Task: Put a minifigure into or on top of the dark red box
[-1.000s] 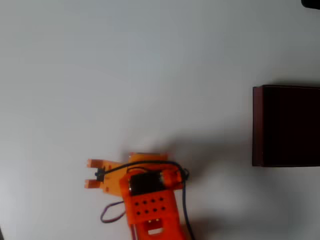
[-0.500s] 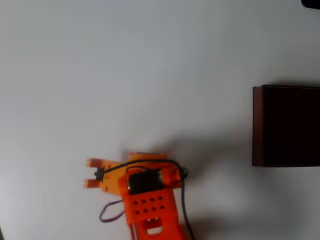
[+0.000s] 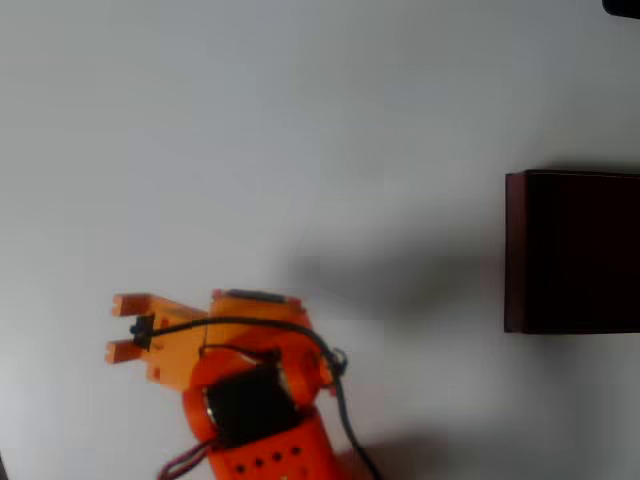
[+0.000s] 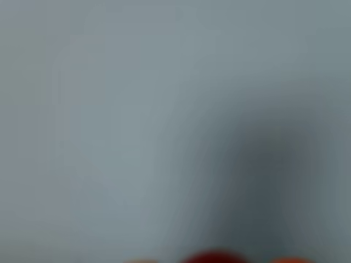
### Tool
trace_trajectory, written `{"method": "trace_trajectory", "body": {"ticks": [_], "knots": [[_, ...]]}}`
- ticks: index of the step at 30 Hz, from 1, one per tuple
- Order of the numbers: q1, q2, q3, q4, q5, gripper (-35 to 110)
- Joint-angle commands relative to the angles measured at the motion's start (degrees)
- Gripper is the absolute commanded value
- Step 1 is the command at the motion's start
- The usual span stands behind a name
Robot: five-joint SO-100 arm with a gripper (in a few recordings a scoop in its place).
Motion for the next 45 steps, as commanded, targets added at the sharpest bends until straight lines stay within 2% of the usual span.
{"method": "trace_trajectory", "body": {"ticks": [1,11,28,33,40,45], "knots": [[3.34,4.66,-6.94,5.27,1.67,0],[17.40,1.85,-19.51,8.44,0.00,0],[43.51,-33.93,-45.70,4.04,-10.55,0],[48.43,-47.64,-58.71,5.01,-12.48,0],[54.84,-70.49,-89.12,15.21,-15.82,0],[59.06,-77.52,-95.71,15.82,-16.35,0]]}}
